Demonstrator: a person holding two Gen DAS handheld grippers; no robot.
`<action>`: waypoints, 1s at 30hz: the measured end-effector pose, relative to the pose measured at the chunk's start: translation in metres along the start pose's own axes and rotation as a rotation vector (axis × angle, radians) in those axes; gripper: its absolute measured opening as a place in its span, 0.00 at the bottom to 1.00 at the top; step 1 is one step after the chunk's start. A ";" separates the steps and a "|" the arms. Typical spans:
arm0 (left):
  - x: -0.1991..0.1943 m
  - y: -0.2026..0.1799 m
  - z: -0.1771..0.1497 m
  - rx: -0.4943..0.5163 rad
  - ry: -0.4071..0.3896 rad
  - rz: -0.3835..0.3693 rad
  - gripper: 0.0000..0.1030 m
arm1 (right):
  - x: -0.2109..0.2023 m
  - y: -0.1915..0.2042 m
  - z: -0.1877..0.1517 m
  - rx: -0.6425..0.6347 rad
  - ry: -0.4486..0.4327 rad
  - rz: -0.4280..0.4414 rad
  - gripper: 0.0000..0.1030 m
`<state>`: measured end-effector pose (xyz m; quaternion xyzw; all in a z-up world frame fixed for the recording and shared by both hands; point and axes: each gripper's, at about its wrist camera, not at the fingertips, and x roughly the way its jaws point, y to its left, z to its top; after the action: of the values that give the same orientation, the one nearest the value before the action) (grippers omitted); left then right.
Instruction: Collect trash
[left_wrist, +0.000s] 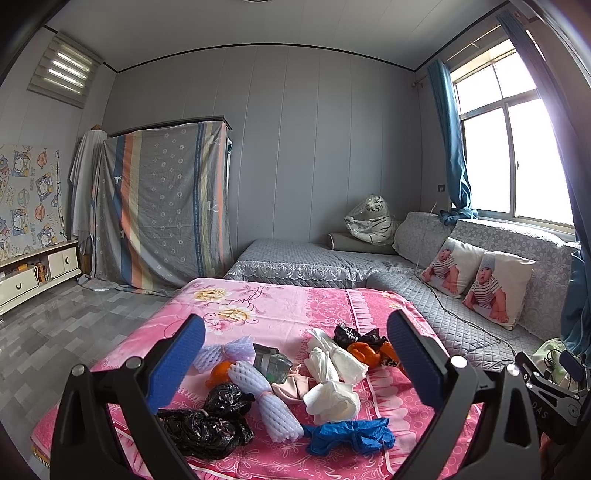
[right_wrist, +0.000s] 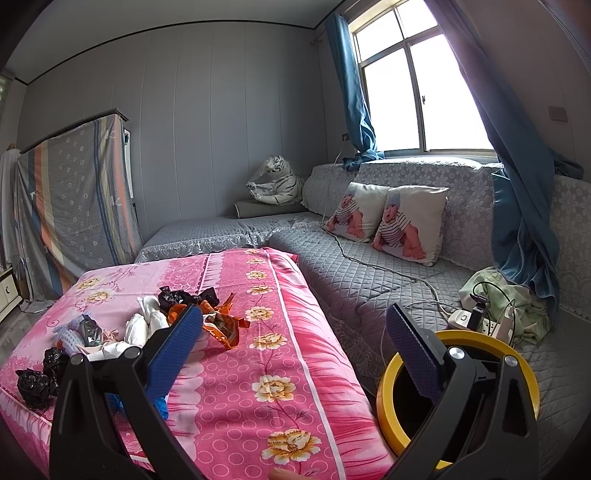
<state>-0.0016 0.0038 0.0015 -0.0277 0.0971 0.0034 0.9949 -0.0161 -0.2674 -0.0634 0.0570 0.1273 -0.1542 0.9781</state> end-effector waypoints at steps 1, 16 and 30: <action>0.000 0.000 0.000 0.000 0.000 0.000 0.92 | 0.000 0.000 0.000 0.000 0.001 0.001 0.92; 0.006 -0.002 -0.006 0.000 0.003 0.001 0.92 | 0.000 0.000 0.000 0.000 0.002 0.001 0.92; 0.006 -0.002 -0.006 0.001 0.004 0.003 0.92 | 0.000 0.001 -0.001 0.000 0.001 0.000 0.92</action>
<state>0.0037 0.0015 -0.0050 -0.0272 0.0991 0.0046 0.9947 -0.0163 -0.2657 -0.0642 0.0573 0.1280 -0.1541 0.9780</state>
